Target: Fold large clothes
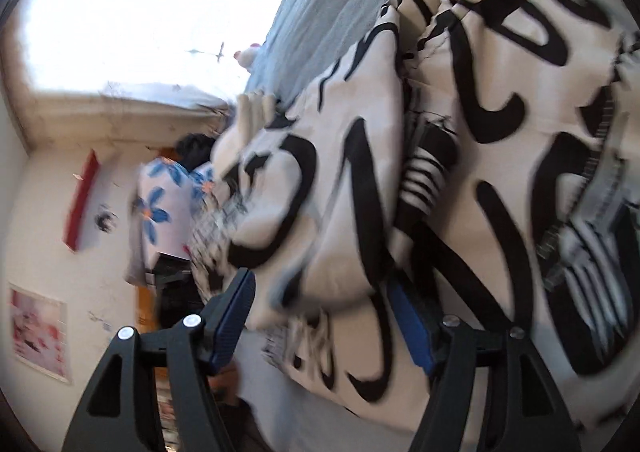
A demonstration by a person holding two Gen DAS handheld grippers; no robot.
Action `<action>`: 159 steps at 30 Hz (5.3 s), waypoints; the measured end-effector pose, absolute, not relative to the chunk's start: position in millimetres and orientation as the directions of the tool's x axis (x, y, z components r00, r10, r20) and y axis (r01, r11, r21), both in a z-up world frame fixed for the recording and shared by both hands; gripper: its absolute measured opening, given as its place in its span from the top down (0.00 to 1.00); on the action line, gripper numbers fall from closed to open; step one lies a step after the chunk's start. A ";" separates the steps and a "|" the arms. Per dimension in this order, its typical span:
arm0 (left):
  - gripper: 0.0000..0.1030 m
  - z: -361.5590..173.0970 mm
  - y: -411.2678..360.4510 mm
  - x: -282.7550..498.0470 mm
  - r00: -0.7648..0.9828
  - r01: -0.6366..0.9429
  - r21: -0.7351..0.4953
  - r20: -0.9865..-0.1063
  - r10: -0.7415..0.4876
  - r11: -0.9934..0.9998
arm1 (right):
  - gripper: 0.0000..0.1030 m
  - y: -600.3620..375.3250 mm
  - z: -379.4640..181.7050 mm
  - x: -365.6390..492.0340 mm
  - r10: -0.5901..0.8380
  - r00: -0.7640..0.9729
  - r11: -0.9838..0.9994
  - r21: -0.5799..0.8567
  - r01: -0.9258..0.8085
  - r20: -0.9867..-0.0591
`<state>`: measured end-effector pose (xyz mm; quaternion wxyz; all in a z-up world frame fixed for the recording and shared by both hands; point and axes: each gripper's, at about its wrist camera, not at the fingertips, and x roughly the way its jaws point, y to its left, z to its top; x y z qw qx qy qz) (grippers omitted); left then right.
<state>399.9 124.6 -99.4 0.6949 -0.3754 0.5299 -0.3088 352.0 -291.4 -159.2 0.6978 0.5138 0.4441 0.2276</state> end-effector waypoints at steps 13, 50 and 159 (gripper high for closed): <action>0.88 -105.6 88.8 448.8 0.327 0.048 -0.721 -0.643 -0.692 0.692 | 0.88 -262.9 -136.5 397.9 0.730 0.501 0.518 0.855 0.039 -0.465; 0.79 -150.8 88.5 361.2 0.243 0.148 -0.830 -0.496 -0.834 0.537 | 0.32 -237.3 -151.0 331.7 0.739 0.471 0.549 0.835 -0.006 -0.482; 0.59 -86.5 26.6 243.8 0.476 0.183 -0.114 -0.859 -0.189 0.976 | 0.46 -202.0 -134.4 310.4 0.153 0.527 0.982 0.190 0.017 -0.836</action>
